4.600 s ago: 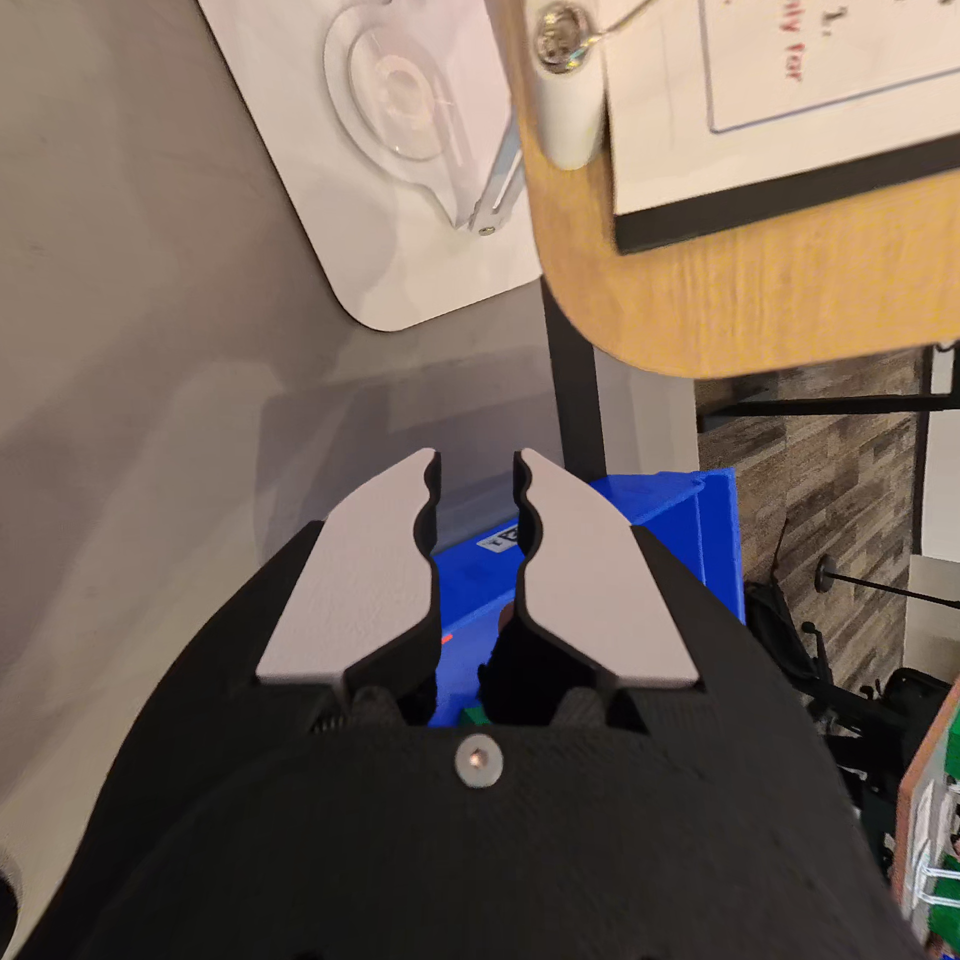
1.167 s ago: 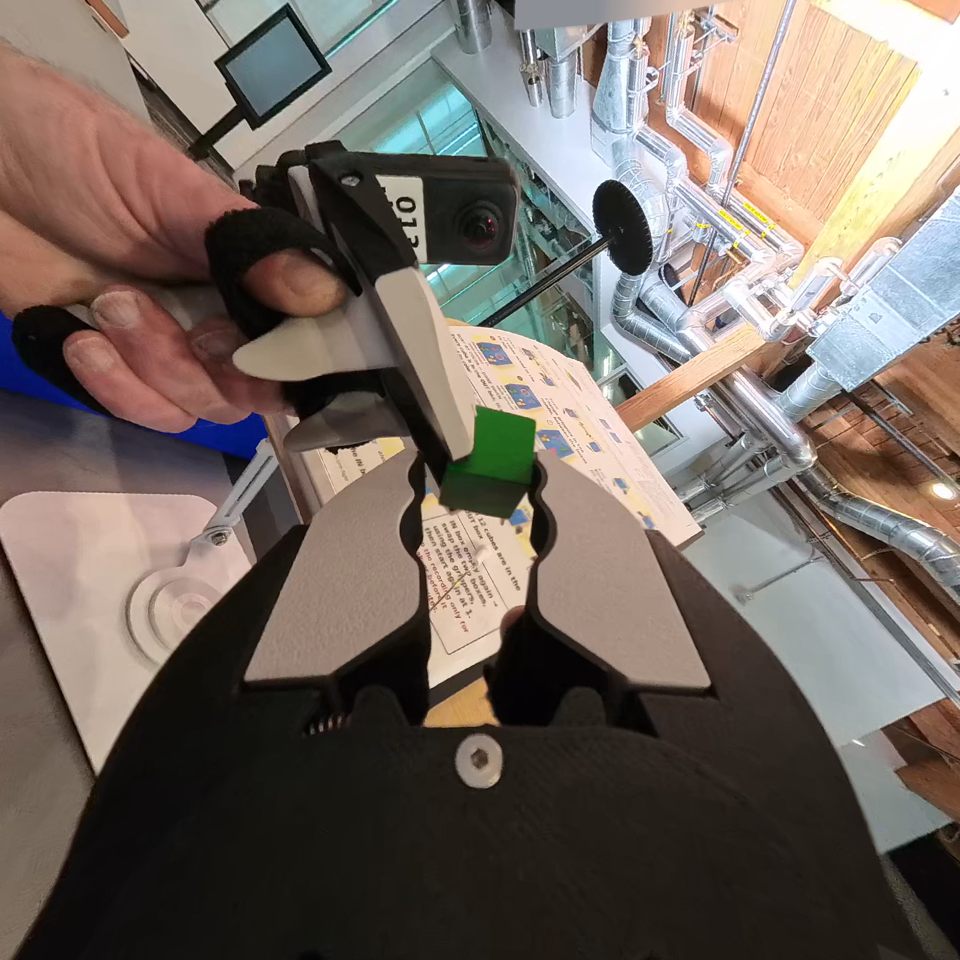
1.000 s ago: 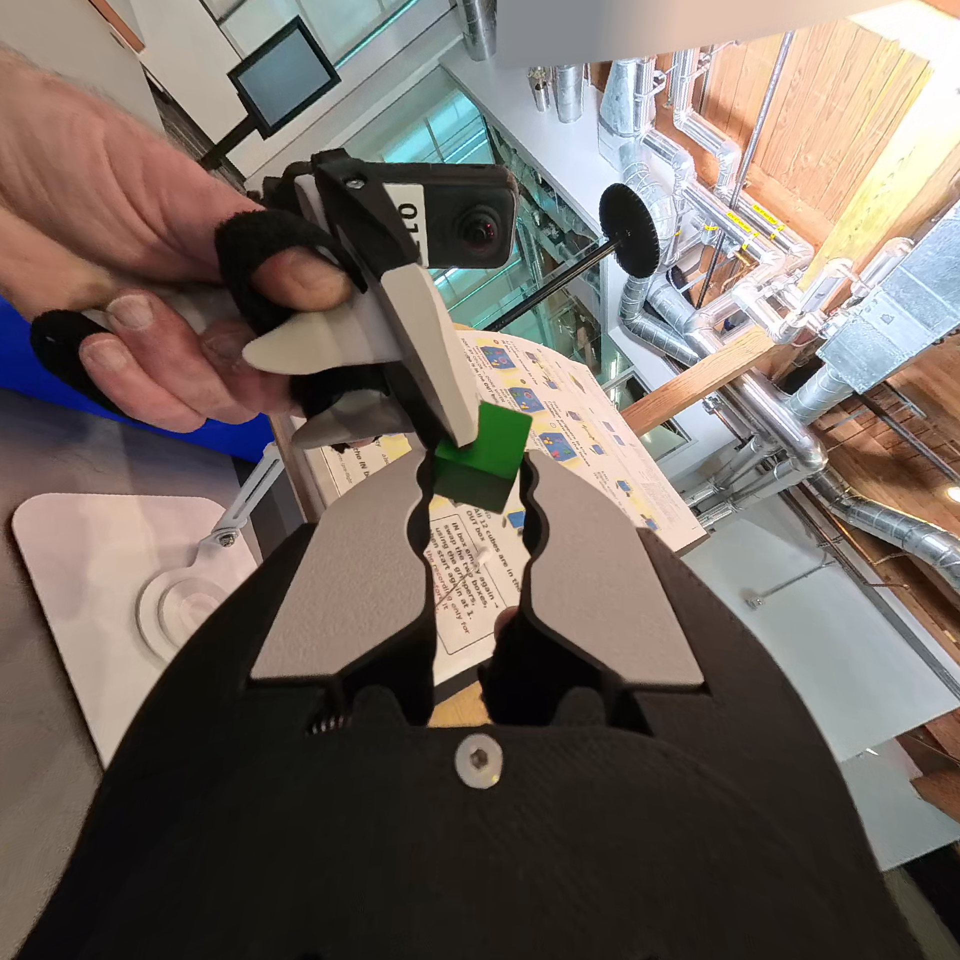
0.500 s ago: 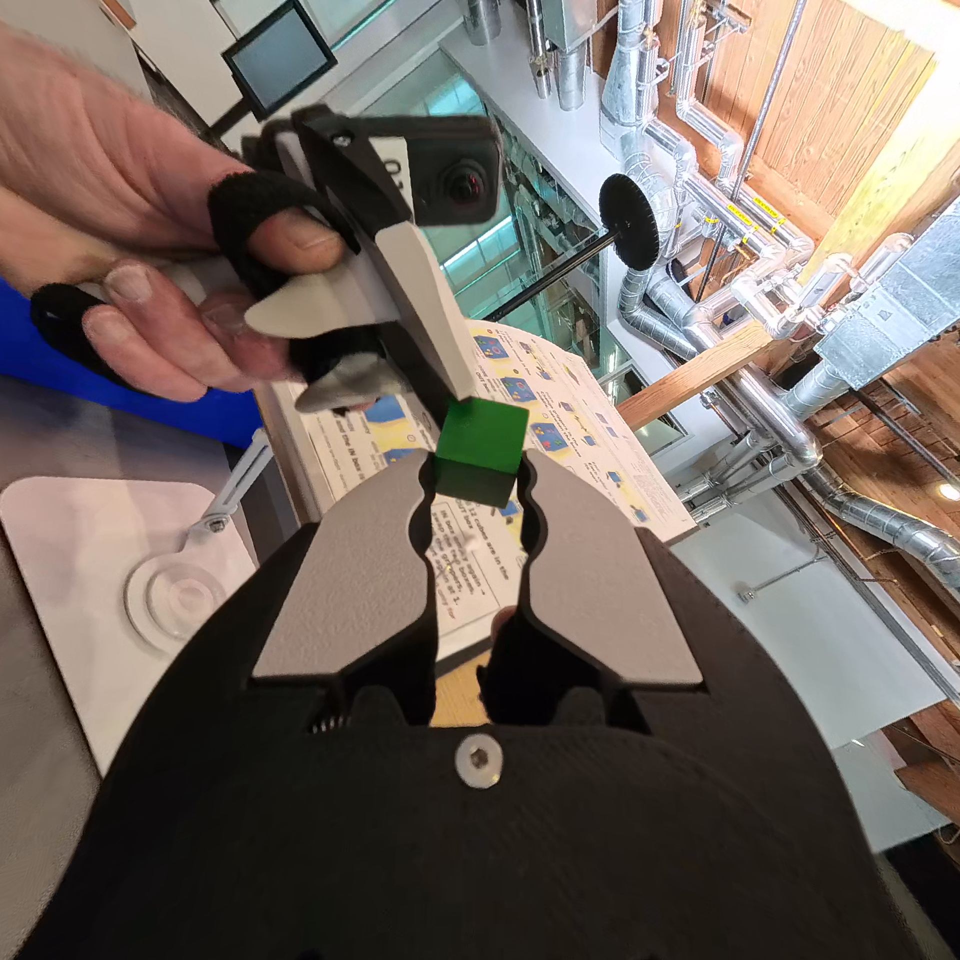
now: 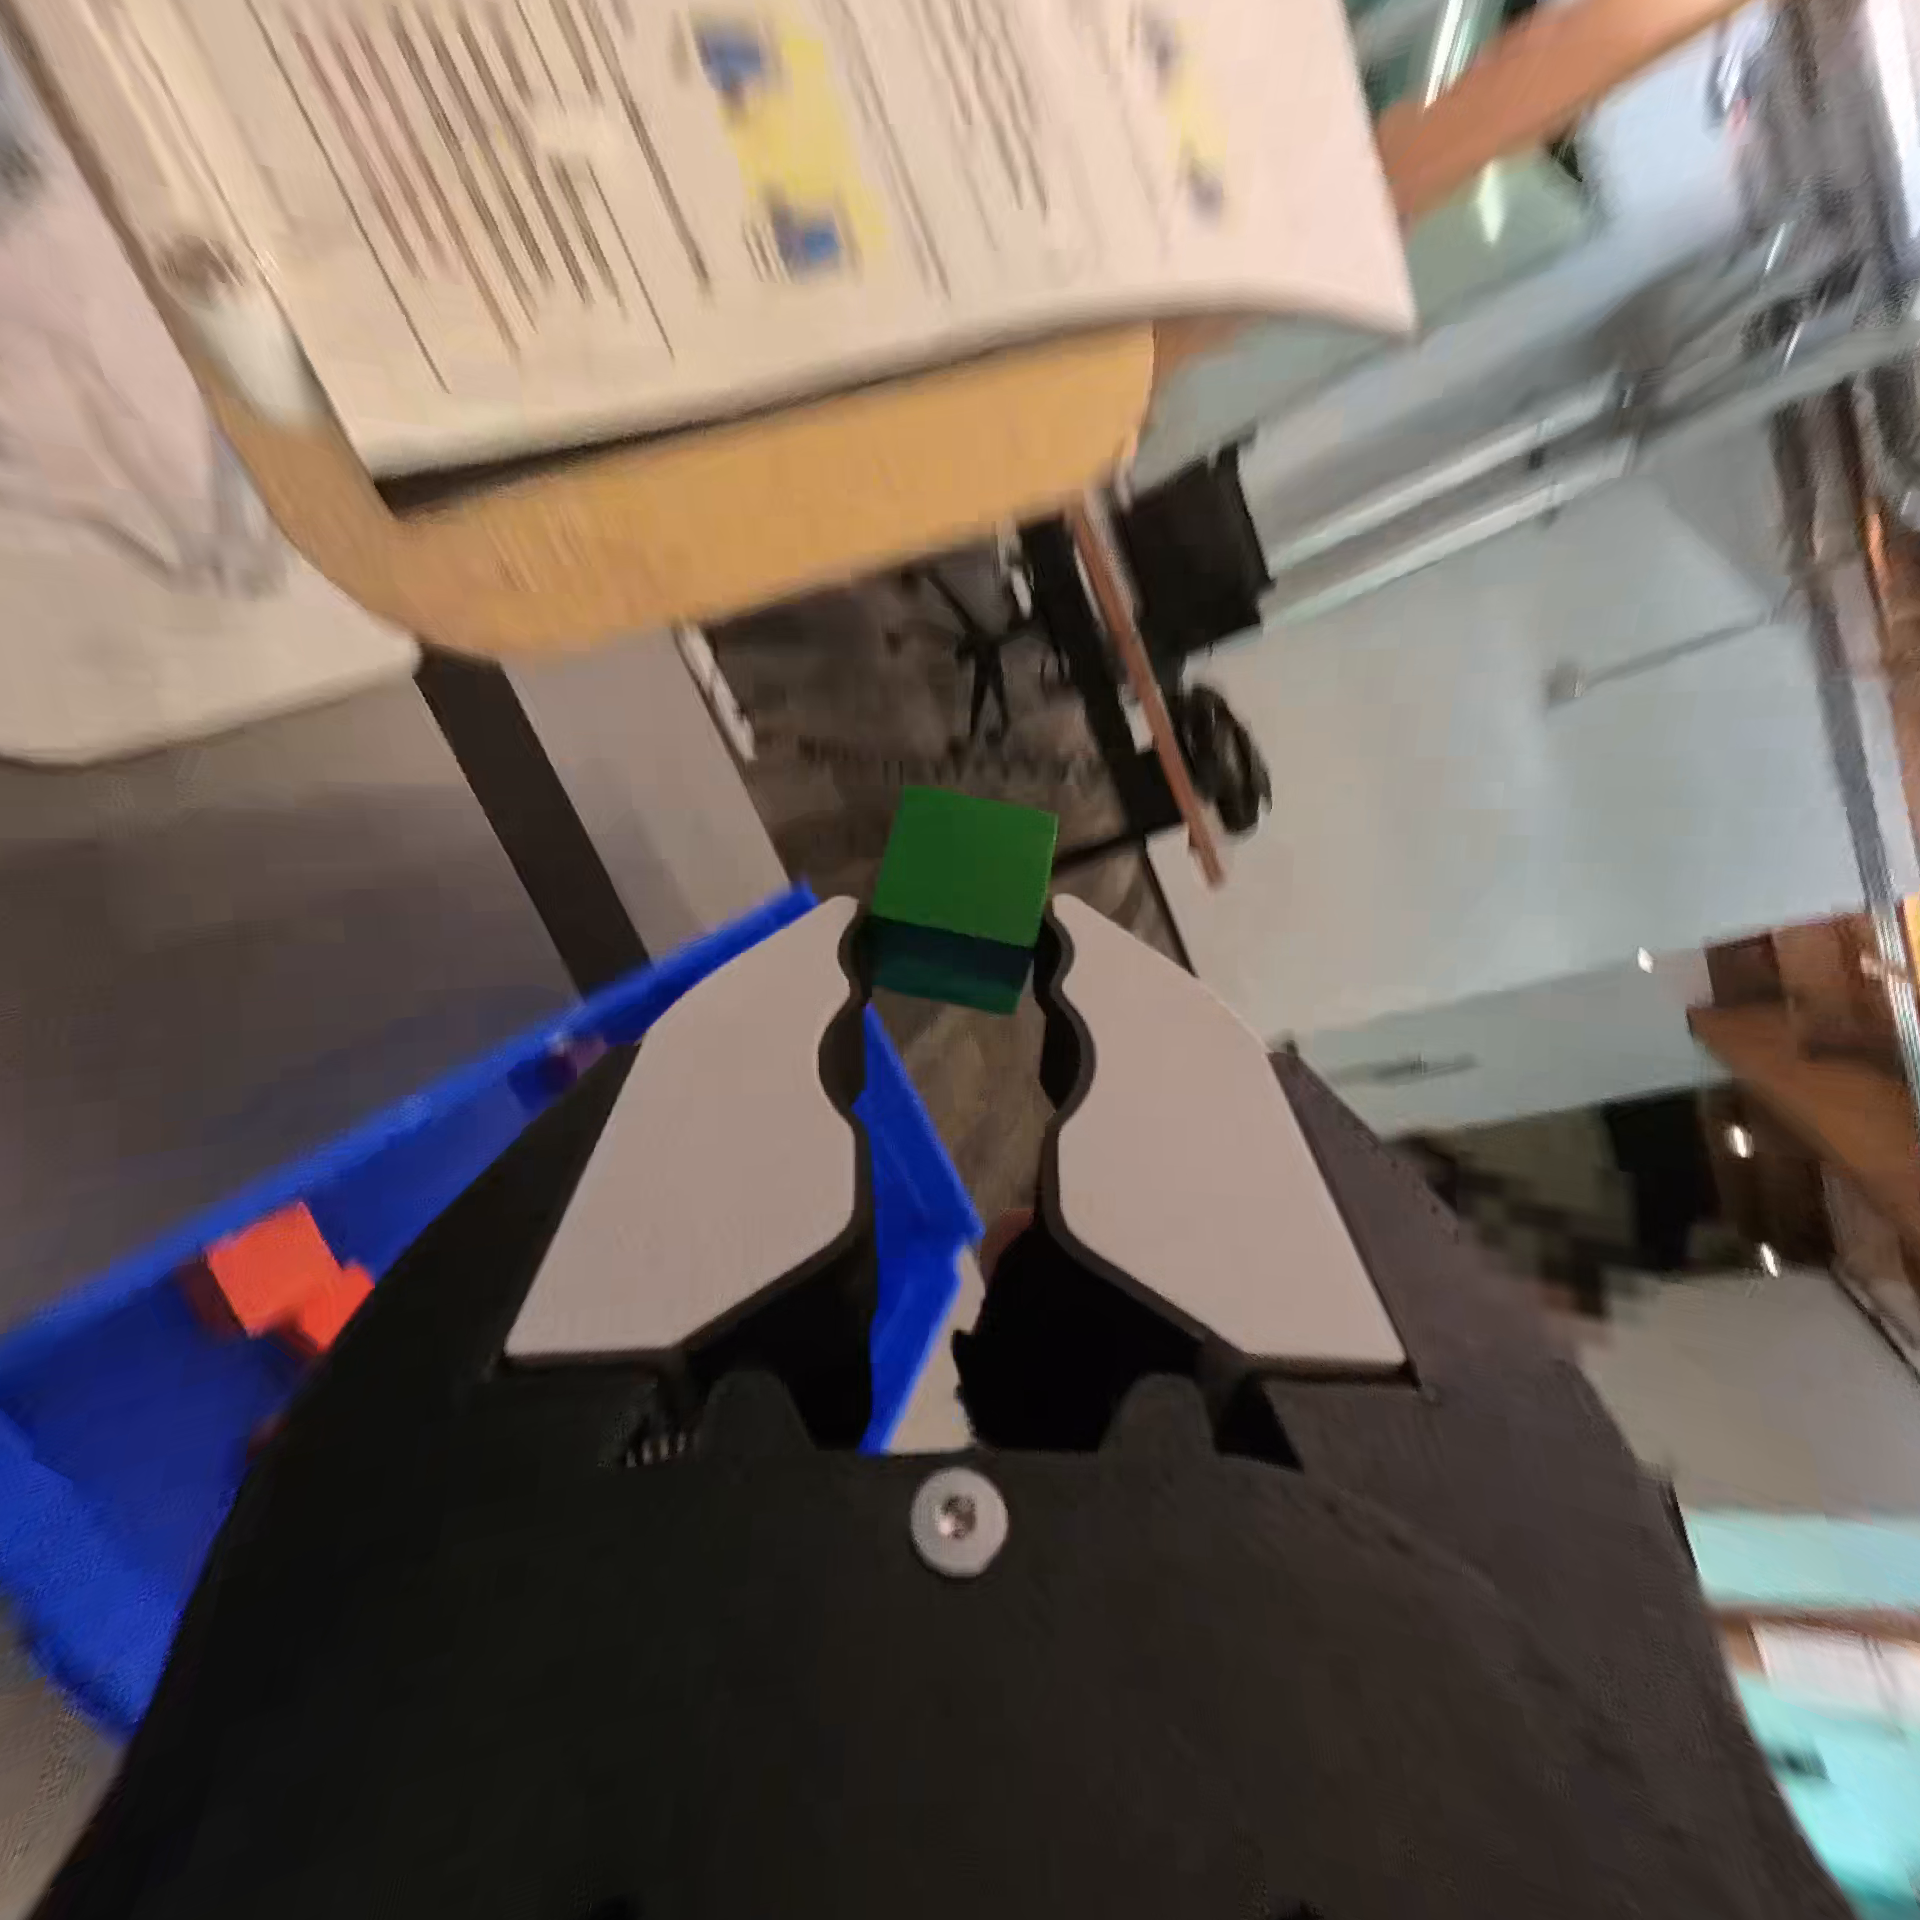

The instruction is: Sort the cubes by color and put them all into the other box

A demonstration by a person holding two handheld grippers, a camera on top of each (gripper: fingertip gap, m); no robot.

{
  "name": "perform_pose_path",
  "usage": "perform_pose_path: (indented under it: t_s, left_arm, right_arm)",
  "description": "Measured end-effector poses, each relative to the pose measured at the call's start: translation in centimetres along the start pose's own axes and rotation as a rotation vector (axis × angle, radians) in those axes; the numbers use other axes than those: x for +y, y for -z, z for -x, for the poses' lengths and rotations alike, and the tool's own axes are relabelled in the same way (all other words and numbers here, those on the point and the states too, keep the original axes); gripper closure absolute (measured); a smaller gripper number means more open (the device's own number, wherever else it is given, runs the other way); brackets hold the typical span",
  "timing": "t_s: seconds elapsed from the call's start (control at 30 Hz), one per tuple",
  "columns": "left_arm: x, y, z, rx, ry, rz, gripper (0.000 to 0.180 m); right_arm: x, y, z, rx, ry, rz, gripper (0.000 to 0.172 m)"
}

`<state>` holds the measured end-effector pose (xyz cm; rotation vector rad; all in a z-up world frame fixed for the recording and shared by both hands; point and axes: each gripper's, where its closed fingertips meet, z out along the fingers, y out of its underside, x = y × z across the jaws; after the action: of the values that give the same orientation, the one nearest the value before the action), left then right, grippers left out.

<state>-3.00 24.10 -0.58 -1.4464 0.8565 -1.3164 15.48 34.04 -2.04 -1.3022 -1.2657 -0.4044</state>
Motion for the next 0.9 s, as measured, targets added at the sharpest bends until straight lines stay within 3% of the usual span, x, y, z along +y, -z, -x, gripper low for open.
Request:
perform_pose_path:
  t_s: [0.2,0.47,0.77,0.9]
  left_arm:
    - [0.0,0.1,-0.2,-0.002,-0.019,0.01,0.18]
    - [0.2,0.0,-0.3,-0.01,-0.034,0.037,0.18]
    - [0.5,-0.2,-0.5,0.002,-0.032,0.056,0.18]
    - [0.5,-0.1,-0.6,0.002,-0.034,0.056,0.18]
  right_arm:
    - [10.9,1.2,1.5,-0.172,-0.069,0.439,0.141]
    - [20.6,2.6,7.2,-0.457,-0.167,0.825,0.141]
    - [24.4,2.5,12.3,-0.664,-0.157,1.01,0.141]
    - [24.6,2.4,13.5,-0.717,-0.125,1.026,0.141]
